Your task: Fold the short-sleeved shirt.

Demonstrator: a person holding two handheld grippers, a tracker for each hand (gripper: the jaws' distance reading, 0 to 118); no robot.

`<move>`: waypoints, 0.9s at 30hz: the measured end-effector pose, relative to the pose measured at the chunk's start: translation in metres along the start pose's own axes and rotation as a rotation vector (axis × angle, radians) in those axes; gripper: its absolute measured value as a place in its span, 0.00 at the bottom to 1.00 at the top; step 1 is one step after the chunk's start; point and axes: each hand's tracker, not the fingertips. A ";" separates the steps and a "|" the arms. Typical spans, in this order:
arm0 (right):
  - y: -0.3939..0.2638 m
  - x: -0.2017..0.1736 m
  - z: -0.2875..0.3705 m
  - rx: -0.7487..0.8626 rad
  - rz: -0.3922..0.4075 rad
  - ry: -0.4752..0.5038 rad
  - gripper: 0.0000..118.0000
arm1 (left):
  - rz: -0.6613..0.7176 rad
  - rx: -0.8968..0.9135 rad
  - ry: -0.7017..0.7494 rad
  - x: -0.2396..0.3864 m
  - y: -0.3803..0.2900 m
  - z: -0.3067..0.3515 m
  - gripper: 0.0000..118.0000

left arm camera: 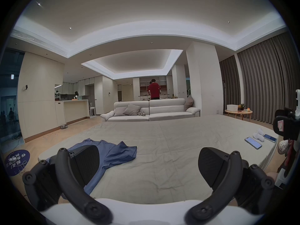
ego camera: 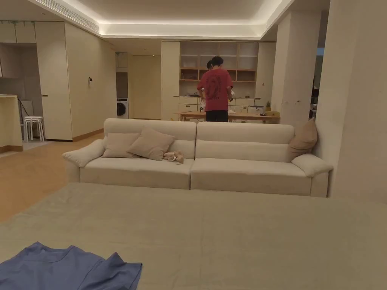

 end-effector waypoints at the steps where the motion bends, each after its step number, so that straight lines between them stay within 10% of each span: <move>1: 0.000 0.000 0.000 -0.001 -0.003 -0.001 1.00 | 0.002 -0.001 0.002 -0.001 0.000 0.000 1.00; 13: 0.020 0.007 -0.009 -0.033 0.035 0.058 1.00 | -0.198 -0.044 -0.063 0.005 0.027 -0.009 1.00; 16: 0.039 -0.009 -0.012 0.021 0.417 -0.031 1.00 | -0.539 0.093 -0.016 0.023 0.042 0.001 1.00; 22: -0.023 -0.047 -0.023 0.118 2.040 -0.058 1.00 | -2.004 0.500 0.196 0.056 -0.028 -0.002 1.00; 24: -0.034 -0.049 -0.021 -0.105 2.038 0.109 1.00 | -1.932 0.321 -0.047 0.059 -0.038 0.005 1.00; 27: -0.044 -0.044 -0.006 -0.034 1.972 0.252 1.00 | -1.857 0.317 -0.134 0.059 -0.050 0.012 1.00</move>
